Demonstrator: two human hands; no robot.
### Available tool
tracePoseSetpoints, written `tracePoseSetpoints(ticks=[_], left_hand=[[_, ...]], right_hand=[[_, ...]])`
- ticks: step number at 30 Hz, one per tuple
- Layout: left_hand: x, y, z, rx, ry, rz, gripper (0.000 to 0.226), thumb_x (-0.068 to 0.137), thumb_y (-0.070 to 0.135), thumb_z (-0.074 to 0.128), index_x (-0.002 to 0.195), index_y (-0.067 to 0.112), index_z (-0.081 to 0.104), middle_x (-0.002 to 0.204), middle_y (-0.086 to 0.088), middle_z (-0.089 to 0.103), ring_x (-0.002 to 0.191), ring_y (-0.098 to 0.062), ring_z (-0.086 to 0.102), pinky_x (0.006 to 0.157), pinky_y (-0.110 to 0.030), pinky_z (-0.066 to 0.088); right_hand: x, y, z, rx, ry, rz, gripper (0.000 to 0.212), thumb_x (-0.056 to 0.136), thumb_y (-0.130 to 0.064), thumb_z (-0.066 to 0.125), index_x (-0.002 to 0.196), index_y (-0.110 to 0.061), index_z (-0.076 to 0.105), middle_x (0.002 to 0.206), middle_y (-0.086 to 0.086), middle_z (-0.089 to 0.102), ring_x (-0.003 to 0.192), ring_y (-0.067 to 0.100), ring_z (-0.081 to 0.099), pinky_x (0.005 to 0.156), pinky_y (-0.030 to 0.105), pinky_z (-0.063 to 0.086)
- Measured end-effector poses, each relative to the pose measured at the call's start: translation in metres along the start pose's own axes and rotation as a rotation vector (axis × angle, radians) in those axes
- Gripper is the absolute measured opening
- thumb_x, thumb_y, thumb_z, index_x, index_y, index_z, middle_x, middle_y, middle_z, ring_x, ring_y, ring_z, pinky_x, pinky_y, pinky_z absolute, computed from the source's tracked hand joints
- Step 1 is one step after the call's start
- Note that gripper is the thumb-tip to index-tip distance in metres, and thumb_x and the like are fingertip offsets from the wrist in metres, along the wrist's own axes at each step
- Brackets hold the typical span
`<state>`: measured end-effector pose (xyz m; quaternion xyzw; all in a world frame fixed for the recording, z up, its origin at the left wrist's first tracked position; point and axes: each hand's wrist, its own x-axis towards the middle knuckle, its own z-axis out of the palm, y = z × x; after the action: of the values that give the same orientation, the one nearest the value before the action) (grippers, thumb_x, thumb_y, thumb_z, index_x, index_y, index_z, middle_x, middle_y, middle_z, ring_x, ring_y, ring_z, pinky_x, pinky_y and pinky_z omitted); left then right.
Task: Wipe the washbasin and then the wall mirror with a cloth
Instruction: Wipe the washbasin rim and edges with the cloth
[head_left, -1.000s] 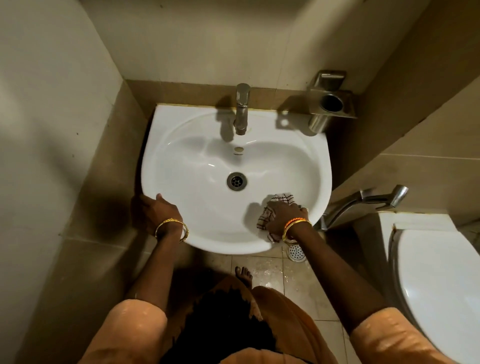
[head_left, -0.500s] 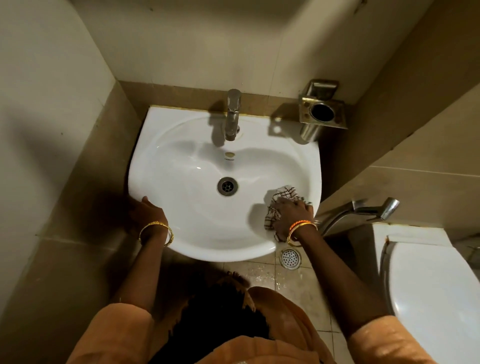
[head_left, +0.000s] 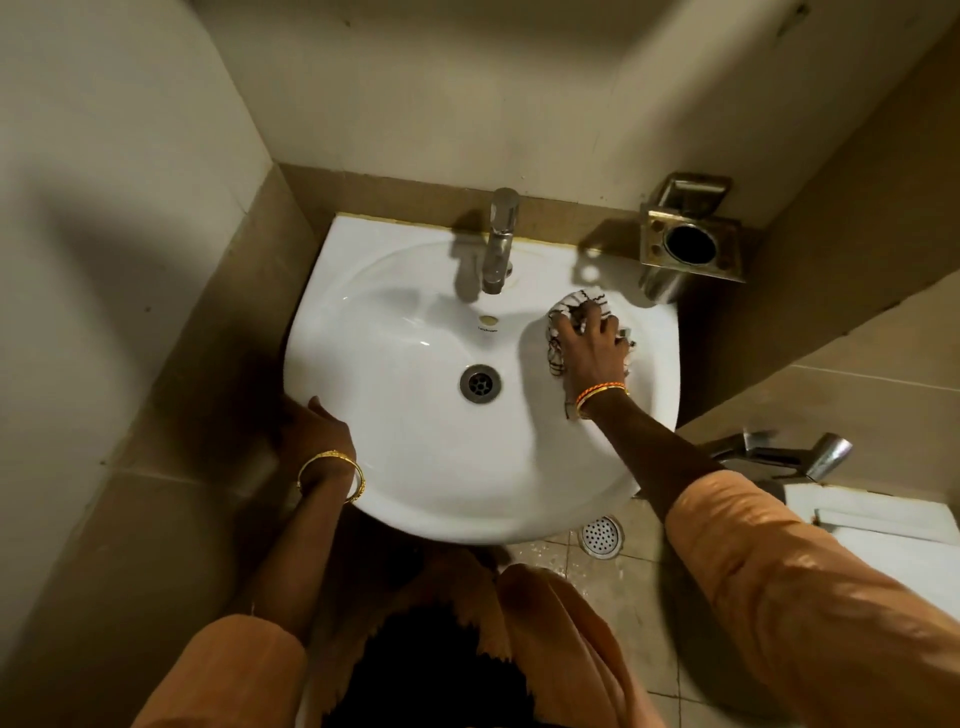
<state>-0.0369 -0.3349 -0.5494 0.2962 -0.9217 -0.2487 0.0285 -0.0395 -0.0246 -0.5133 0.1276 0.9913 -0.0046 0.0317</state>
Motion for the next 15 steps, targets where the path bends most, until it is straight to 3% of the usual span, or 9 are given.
tracePoseSetpoints(ticks=[3,6,11,13,15], left_hand=[[0.0,0.001,0.0,0.016,0.012,0.0,0.052,0.099,0.026,0.035,0.141,-0.002,0.03,0.13,-0.033,0.049,0.114,-0.049,0.051,0.093,-0.051,0.044],[0.001,-0.001,0.001,0.047,0.023,0.007,0.051,0.098,0.026,0.036,0.14,-0.003,0.031,0.126,-0.034,0.052,0.111,-0.048,0.053,0.089,-0.051,0.046],[0.001,0.0,0.001,0.053,0.044,-0.008,0.049,0.097,0.026,0.039,0.138,-0.001,0.035,0.127,-0.031,0.052,0.111,-0.049,0.054,0.084,-0.051,0.047],[0.0,0.001,0.0,0.057,0.055,-0.028,0.049,0.097,0.027,0.04,0.137,0.001,0.037,0.128,-0.029,0.052,0.111,-0.048,0.054,0.082,-0.05,0.048],[0.0,0.002,0.0,0.049,0.051,-0.035,0.048,0.097,0.028,0.04,0.137,0.002,0.037,0.129,-0.028,0.052,0.112,-0.048,0.054,0.082,-0.05,0.048]], right_hand=[[0.008,-0.029,0.01,0.107,0.036,-0.081,0.059,0.071,0.007,0.059,0.124,-0.016,0.046,0.132,0.025,0.04,0.107,0.046,0.044,0.082,0.06,0.047],[0.01,-0.061,0.025,0.202,0.064,-0.141,0.057,0.066,0.009,0.062,0.114,-0.017,0.048,0.117,0.029,0.051,0.092,0.047,0.052,0.069,0.055,0.052],[0.01,-0.08,0.03,0.041,0.116,-0.272,0.066,0.059,-0.001,0.072,0.116,-0.023,0.045,0.118,0.019,0.055,0.091,0.041,0.057,0.07,0.049,0.053],[0.009,-0.062,0.029,-0.041,0.144,-0.215,0.062,0.063,-0.004,0.068,0.117,-0.025,0.045,0.121,0.016,0.058,0.092,0.04,0.06,0.073,0.053,0.052],[0.001,-0.036,0.032,-0.027,0.151,-0.032,0.069,0.061,-0.002,0.069,0.122,-0.024,0.043,0.127,0.018,0.056,0.097,0.043,0.058,0.078,0.059,0.049]])
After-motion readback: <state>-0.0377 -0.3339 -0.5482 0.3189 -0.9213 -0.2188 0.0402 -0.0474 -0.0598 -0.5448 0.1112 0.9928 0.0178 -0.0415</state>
